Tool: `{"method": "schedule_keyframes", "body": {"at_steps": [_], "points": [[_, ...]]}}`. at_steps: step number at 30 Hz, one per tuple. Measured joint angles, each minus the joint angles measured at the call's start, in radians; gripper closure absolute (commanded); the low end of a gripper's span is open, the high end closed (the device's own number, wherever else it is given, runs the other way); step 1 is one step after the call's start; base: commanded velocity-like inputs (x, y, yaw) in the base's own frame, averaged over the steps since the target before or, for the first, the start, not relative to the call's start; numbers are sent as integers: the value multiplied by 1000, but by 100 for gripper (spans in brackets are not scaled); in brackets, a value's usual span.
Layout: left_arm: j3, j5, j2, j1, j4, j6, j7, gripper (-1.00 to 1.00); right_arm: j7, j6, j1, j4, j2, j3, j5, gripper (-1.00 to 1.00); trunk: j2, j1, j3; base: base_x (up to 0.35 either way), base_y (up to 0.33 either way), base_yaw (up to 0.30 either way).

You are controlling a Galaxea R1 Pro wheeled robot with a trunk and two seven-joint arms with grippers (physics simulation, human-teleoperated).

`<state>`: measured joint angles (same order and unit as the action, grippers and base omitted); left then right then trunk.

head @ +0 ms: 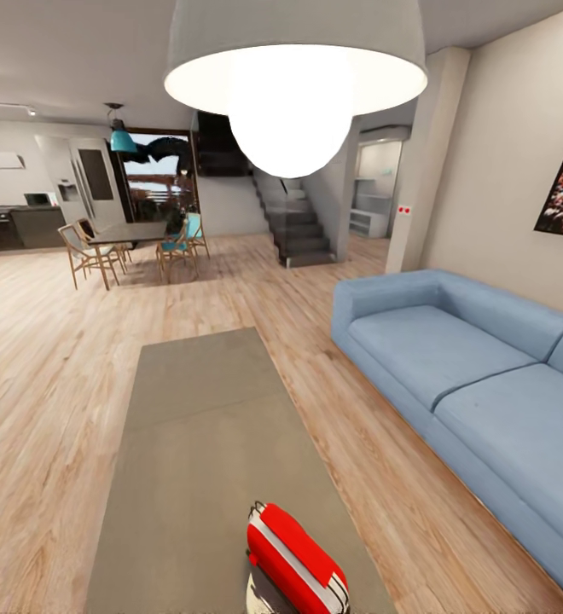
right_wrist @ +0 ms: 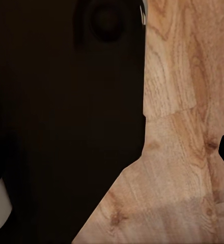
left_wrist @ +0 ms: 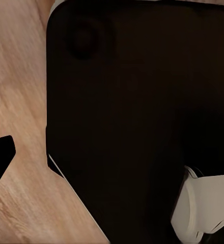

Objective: Turn on the radio receiver that's on the table in the living room.

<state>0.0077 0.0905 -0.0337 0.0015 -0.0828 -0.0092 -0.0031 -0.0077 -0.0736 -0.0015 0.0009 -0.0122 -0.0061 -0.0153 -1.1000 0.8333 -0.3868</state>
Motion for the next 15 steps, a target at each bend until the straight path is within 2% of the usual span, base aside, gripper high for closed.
{"method": "schedule_keyframes", "body": {"at_steps": [15], "points": [[0, 0, 0, 0, 0, 0, 0, -100, 0, 0, 0, 0, 1, 0, 0, -100, 0, 0, -25, 0, 0, 0]]}}
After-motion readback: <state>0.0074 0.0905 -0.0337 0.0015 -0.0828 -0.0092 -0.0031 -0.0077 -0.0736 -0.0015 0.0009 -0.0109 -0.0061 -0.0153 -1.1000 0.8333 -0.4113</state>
